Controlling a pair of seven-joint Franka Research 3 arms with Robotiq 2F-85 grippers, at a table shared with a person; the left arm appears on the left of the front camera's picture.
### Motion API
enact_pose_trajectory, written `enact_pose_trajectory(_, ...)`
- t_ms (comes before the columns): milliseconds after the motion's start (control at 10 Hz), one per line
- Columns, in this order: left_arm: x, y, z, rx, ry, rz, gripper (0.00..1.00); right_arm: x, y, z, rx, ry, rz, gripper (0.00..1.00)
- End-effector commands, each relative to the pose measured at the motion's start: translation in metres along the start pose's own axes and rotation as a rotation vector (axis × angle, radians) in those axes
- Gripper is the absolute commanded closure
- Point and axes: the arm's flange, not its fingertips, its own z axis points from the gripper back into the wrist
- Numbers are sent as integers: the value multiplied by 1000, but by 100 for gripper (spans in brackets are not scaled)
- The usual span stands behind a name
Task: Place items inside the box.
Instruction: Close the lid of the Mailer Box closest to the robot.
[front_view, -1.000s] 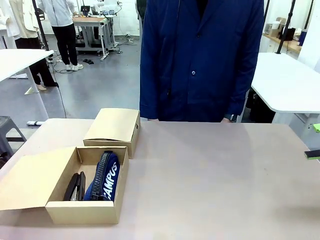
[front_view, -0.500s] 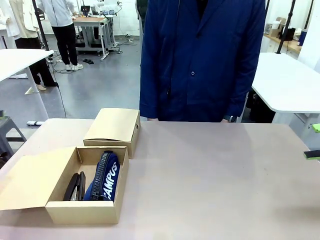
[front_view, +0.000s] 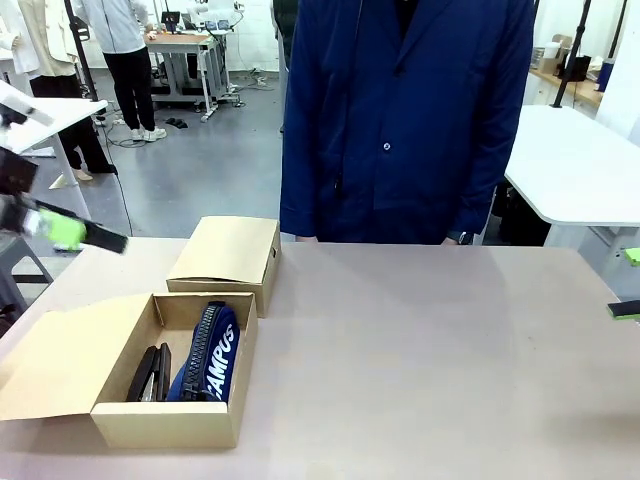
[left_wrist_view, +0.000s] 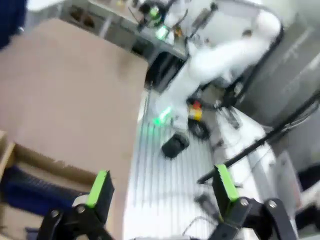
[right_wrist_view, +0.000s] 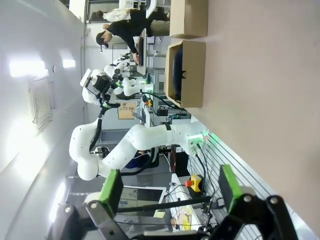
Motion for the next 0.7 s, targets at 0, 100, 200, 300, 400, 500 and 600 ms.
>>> enact_pose_trajectory(0, -29, 33, 16, 355, 136, -844, 0, -1, 3, 2, 5, 1, 0, 0)
enact_pose_trajectory(100, -42, 50, 27, 495, 177, -967, 0, -1, 3, 2, 5, 1, 0, 0)
enact_pose_trajectory(200, -56, 65, 41, 553, 213, -1003, 0, -1, 3, 2, 5, 1, 0, 0)
enact_pose_trajectory(300, -76, 79, 62, 621, 235, -963, 0, -1, 3, 2, 5, 1, 0, 0)
enact_pose_trajectory(400, -87, 90, 79, 675, 248, -888, 0, -1, 3, 2, 5, 1, 0, 0)
enact_pose_trajectory(500, -103, 102, 106, 749, 244, -812, 0, -1, 3, 2, 5, 1, 0, 0)
enact_pose_trajectory(600, -117, 114, 134, 879, 238, -747, 0, -1, 3, 2, 5, 1, 0, 0)
